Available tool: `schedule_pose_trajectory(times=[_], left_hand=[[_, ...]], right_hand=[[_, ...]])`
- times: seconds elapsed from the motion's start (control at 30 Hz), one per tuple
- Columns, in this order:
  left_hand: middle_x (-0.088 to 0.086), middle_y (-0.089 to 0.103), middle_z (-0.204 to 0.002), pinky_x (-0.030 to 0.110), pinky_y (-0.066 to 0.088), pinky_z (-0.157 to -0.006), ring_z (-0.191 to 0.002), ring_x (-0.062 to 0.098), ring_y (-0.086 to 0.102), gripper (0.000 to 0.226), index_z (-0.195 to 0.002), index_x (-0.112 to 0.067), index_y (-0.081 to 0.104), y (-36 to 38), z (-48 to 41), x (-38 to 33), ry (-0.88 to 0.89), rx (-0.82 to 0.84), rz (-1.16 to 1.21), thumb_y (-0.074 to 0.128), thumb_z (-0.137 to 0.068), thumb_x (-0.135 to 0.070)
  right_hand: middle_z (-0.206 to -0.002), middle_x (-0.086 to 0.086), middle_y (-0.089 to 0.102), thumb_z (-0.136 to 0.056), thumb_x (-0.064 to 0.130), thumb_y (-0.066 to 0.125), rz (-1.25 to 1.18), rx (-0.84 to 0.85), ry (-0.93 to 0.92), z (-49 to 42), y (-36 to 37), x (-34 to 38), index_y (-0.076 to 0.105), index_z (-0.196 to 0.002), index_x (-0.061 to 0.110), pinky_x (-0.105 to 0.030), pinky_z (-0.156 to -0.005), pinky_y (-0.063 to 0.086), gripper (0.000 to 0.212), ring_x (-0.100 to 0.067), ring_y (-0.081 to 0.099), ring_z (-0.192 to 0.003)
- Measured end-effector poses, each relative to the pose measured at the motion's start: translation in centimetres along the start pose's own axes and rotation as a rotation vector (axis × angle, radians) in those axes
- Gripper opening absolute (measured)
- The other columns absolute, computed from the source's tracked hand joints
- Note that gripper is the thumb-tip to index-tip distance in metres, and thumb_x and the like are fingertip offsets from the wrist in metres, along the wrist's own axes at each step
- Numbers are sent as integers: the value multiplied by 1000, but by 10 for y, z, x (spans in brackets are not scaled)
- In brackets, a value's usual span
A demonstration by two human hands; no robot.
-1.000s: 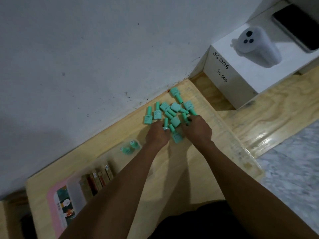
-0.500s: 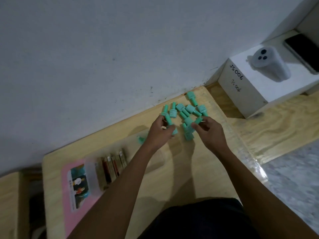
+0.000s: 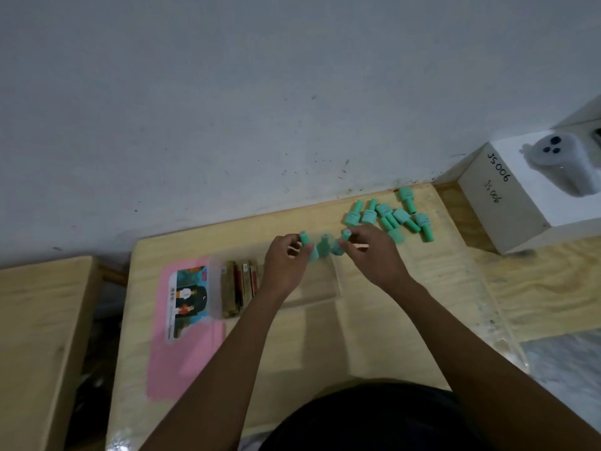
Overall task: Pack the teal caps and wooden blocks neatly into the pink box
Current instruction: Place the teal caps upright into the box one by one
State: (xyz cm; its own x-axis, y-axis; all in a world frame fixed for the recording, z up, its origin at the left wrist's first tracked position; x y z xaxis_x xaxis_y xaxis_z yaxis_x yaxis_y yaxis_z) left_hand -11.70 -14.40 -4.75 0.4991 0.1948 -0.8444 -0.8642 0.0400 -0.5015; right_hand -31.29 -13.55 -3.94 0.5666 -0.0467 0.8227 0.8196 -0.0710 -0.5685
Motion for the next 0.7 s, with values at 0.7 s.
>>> schedule_pose_trajectory(times=[0.7], left_hand=[[2, 60, -96, 34, 52, -71, -78, 21, 59, 27, -109, -14, 68, 32, -7, 36, 19, 14, -249, 62, -87, -29]], right_hand=[[-108, -4, 59, -88, 36, 64, 642, 155, -83, -12, 51, -2, 72, -109, 17, -40, -81, 44, 30, -25, 51, -107]])
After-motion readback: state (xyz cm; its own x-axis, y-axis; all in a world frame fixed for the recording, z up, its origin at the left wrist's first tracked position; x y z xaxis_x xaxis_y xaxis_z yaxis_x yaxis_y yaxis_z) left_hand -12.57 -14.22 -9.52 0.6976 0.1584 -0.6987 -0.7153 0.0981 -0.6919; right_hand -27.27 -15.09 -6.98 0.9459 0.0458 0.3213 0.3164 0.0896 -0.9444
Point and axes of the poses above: each hand's wrist, its own z-axis away from the middle knuckle, its own y-axis out of the palm, x = y × z, the point moved 9 cm from there along -z, towards the middle knuckle
